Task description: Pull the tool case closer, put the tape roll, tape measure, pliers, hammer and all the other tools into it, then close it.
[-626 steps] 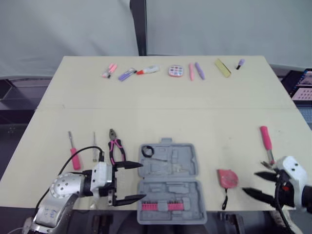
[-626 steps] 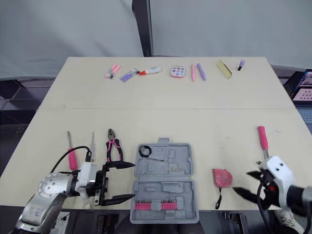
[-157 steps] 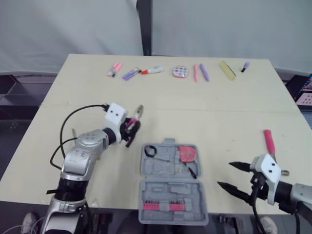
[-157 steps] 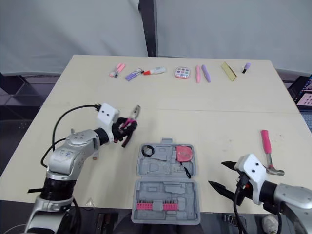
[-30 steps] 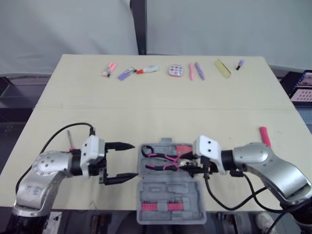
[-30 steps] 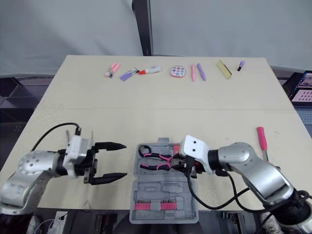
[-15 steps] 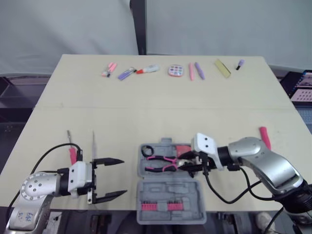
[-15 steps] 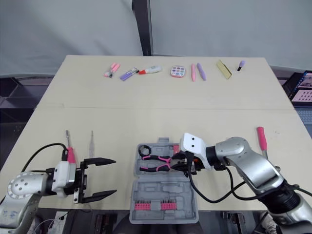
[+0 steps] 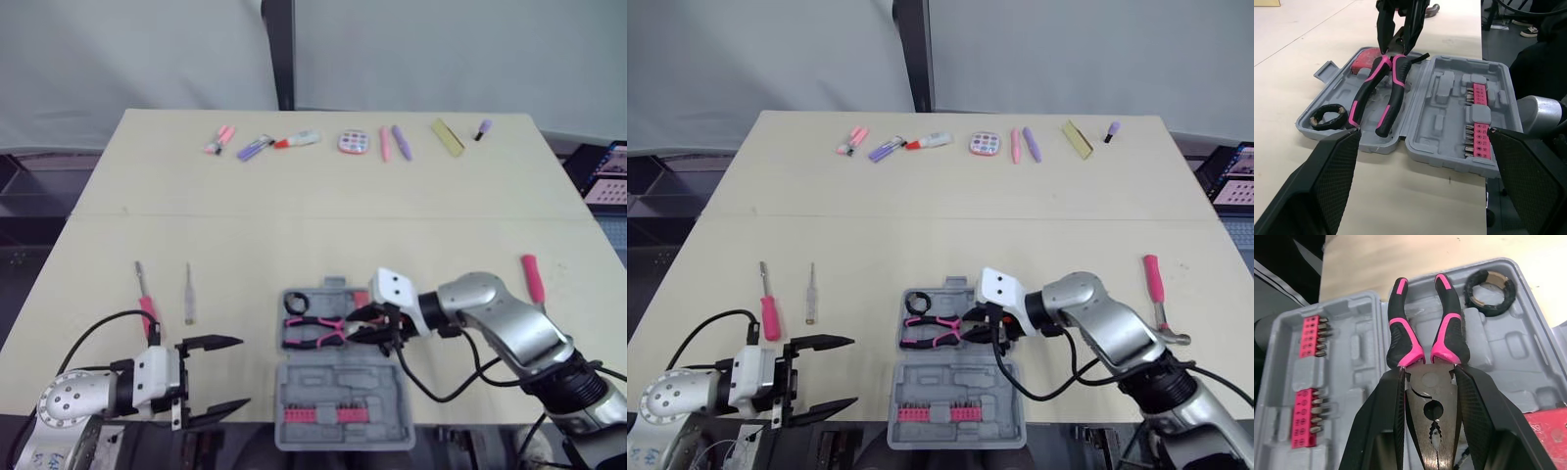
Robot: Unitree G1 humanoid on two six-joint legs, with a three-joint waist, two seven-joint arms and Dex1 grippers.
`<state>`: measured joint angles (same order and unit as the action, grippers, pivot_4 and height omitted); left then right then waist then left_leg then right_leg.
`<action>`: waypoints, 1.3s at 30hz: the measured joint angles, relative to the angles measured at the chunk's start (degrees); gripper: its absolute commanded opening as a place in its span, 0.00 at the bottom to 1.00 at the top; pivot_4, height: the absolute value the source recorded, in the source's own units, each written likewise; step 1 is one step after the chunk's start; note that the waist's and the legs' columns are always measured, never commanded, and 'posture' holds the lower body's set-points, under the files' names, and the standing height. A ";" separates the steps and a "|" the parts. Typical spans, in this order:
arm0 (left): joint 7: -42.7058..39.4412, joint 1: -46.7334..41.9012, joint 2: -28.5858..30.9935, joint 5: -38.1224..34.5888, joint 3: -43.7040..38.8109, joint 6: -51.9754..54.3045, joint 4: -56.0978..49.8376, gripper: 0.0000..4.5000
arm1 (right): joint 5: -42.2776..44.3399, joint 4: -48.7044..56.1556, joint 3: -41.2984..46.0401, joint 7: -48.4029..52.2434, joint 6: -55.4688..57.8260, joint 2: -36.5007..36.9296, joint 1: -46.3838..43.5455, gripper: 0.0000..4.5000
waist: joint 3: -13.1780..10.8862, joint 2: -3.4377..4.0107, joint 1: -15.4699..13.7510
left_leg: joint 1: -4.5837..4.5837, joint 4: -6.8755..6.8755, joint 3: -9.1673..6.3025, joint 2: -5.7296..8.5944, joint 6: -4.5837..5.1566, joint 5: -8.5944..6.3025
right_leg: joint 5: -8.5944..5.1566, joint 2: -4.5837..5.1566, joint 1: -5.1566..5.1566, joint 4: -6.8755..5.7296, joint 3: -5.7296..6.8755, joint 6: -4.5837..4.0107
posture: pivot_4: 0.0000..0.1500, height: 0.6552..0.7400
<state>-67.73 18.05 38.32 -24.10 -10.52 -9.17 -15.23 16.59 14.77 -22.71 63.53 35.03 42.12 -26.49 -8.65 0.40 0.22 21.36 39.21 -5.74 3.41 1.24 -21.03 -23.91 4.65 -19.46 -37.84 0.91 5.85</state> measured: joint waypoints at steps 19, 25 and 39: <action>1.29 1.93 0.44 0.04 0.35 -0.91 -1.00 0.99 | -3.24 -2.91 -1.47 1.58 -2.51 -2.77 -0.07 0.24 | -0.01 0.01 0.03 | -0.03 -0.02 0.00 -0.01 -0.01 -0.01 | 0.00 0.00 -0.02 0.01 0.01 0.00 | 1.00 0.69; 1.38 2.13 0.53 0.04 0.35 -0.95 -1.12 0.99 | -4.08 -3.82 -1.48 1.87 -3.68 -3.42 -0.07 0.24 | -0.01 0.02 0.04 | -0.05 -0.03 0.00 -0.01 -0.02 -0.01 | 0.00 0.00 -0.02 0.02 0.01 0.00 | 1.00 0.69; 1.47 2.56 0.57 0.05 0.42 -0.96 -1.76 1.00 | -5.43 -5.75 -1.48 2.69 -6.29 -4.20 -0.07 0.55 | -0.02 0.03 0.04 | -0.06 -0.04 0.00 -0.01 -0.02 -0.01 | 0.00 0.00 -0.02 0.07 0.00 0.00 | 1.00 0.69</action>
<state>-66.26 20.60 38.88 -24.05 -10.10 -10.13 -16.99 11.15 9.02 -24.19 66.22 28.74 37.92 -26.55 -8.66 0.42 0.26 21.30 39.18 -5.74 3.40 1.22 -21.04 -23.91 4.65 -19.48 -37.77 0.92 5.85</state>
